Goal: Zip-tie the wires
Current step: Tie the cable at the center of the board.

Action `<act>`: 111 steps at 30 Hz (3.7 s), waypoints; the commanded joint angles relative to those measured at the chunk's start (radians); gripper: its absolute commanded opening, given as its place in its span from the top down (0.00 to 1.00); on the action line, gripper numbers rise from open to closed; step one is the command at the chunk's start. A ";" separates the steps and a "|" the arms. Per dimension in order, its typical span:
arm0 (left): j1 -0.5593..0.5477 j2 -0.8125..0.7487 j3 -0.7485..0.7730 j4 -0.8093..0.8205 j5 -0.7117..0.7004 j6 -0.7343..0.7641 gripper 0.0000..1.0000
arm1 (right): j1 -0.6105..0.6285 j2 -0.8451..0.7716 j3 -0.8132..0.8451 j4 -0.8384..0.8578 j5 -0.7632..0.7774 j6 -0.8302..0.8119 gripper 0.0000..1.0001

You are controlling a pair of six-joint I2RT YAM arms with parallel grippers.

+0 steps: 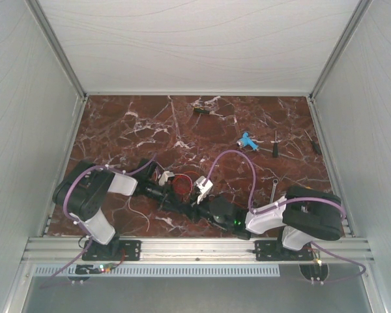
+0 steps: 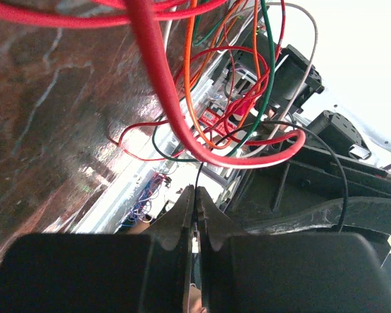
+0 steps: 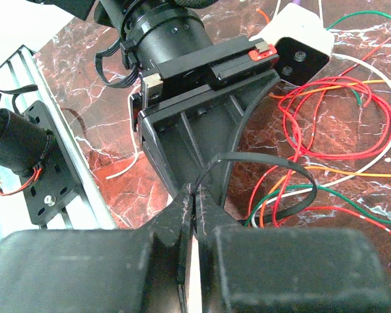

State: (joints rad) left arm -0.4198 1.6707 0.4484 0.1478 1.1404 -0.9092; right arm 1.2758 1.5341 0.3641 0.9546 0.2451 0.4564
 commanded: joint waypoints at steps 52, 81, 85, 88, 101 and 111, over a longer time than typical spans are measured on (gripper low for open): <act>0.005 -0.015 0.004 0.016 0.045 -0.066 1.00 | 0.044 0.215 -0.014 0.184 -0.165 0.156 1.00; 0.070 0.000 0.024 0.002 0.102 -0.036 1.00 | 0.168 0.136 0.010 0.165 -0.152 -0.078 1.00; 0.070 0.000 0.028 -0.013 0.101 -0.025 1.00 | 0.191 0.118 0.018 0.150 -0.127 -0.101 1.00; 0.070 -0.004 0.027 -0.014 0.099 -0.024 1.00 | 0.192 0.117 0.010 0.167 -0.118 -0.100 1.00; 0.070 -0.012 0.024 -0.015 0.113 -0.025 1.00 | 0.191 0.138 0.012 0.230 -0.221 -0.145 1.00; 0.070 -0.035 0.018 -0.027 0.102 -0.019 1.00 | 0.141 0.103 -0.010 0.198 -0.055 -0.116 1.00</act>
State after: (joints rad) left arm -0.3561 1.6619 0.4419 0.1177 1.2449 -0.9016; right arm 1.4429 1.6699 0.3588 1.1400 0.1440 0.3279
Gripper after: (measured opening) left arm 0.003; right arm 0.003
